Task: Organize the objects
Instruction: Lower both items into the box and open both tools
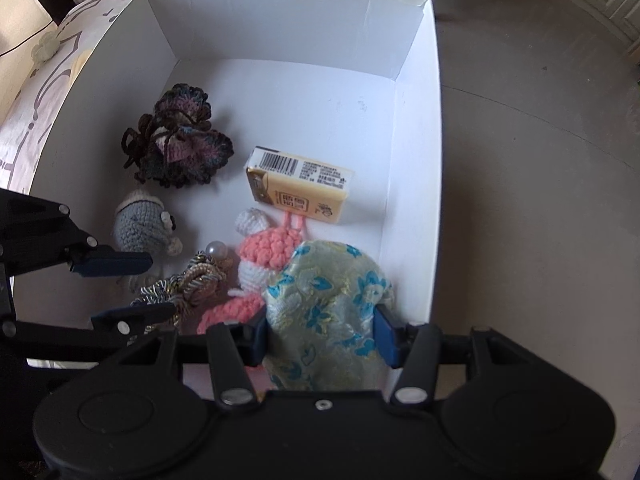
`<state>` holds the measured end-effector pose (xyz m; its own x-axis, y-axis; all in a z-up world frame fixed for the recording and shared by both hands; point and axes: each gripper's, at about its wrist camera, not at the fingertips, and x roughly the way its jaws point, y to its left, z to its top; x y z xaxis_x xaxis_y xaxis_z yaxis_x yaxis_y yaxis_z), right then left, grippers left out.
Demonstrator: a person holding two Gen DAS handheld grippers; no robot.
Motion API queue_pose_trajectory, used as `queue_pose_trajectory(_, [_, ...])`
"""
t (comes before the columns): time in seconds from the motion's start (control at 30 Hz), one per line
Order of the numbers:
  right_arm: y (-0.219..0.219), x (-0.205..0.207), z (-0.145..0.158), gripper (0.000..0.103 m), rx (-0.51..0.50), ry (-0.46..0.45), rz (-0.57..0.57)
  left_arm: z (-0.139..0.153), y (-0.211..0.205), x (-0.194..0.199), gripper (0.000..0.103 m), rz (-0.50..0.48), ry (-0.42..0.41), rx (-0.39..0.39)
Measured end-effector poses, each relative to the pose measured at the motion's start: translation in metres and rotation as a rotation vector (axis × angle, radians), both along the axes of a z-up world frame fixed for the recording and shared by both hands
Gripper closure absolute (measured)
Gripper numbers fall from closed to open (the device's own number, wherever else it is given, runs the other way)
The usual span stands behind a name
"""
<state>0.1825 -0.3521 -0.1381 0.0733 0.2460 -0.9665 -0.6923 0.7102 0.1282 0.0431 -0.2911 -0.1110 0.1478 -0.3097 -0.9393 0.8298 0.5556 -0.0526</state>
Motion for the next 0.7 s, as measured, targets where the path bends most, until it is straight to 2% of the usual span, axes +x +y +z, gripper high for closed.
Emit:
queue_pose_trajectory(0.1, [-0.001, -0.002, -0.002, 0.047, -0.006, 0.001, 0.008, 0.001, 0.001, 0.001, 0.066, 0.003, -0.002, 0.006])
queue_pose_trajectory(0.17, [0.0, -0.004, -0.002, 0.042, -0.011, -0.004, 0.018, 0.002, 0.003, 0.001, 0.047, 0.004, -0.004, 0.007])
queue_pose_trajectory(0.2, [0.0, -0.005, -0.001, 0.041, -0.006, -0.002, 0.022, 0.003, 0.004, 0.0, 0.044, 0.002, -0.009, 0.009])
queue_pose_trajectory(0.3, [0.0, -0.006, 0.004, 0.036, 0.01, -0.012, 0.024, 0.006, 0.007, -0.003, 0.043, -0.015, -0.024, 0.012])
queue_pose_trajectory(0.7, [0.001, -0.011, 0.025, 0.031, 0.043, -0.056, 0.011, 0.019, 0.021, -0.001, 0.042, 0.013, -0.033, -0.009])
